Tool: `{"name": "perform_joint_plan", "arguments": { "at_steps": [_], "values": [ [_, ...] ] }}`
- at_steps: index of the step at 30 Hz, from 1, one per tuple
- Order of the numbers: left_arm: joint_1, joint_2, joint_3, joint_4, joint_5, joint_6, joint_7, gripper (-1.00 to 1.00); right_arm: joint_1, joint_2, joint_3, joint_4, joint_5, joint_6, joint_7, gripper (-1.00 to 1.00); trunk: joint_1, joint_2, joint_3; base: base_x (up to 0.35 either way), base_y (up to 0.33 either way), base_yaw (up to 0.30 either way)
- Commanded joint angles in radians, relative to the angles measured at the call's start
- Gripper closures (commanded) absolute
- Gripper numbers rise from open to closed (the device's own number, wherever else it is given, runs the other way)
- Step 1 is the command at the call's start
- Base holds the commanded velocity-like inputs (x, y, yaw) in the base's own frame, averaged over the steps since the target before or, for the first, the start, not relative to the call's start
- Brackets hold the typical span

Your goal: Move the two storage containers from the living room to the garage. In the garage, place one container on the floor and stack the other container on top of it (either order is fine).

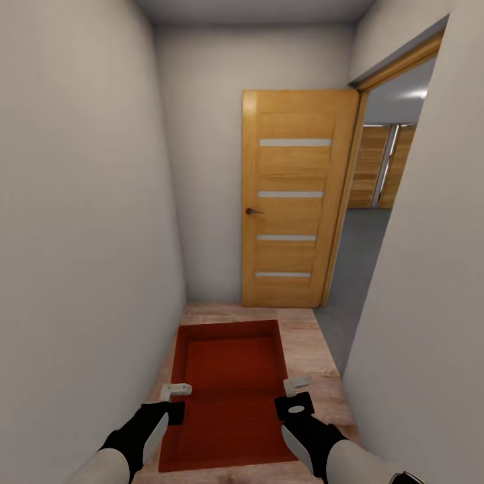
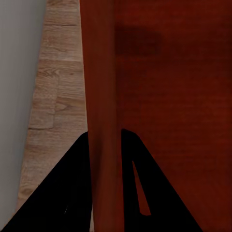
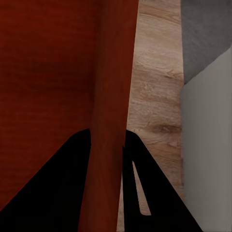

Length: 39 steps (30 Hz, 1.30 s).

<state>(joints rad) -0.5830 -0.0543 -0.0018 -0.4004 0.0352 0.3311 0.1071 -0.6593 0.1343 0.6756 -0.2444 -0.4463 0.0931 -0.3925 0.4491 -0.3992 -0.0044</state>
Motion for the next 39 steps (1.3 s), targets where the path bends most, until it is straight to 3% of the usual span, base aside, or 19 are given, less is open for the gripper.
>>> {"name": "perform_joint_plan", "arguments": {
  "at_steps": [1, 39],
  "values": [
    [0.000, -0.001, 0.009, -0.003, -0.012, 0.006, 0.006, 1.00, 0.000, 0.002, -0.001, -0.016, -0.009, 0.007, 0.014, 1.00, 0.001, -0.001, 0.000, 0.322, 0.000, 0.000],
    [0.000, -0.001, 0.009, -0.003, -0.012, 0.006, 0.006, 1.00, 0.000, 0.002, -0.001, -0.016, -0.009, 0.007, 0.014, 1.00, 0.001, -0.001, 0.000, 0.322, 0.000, 0.000]
  ]
}}
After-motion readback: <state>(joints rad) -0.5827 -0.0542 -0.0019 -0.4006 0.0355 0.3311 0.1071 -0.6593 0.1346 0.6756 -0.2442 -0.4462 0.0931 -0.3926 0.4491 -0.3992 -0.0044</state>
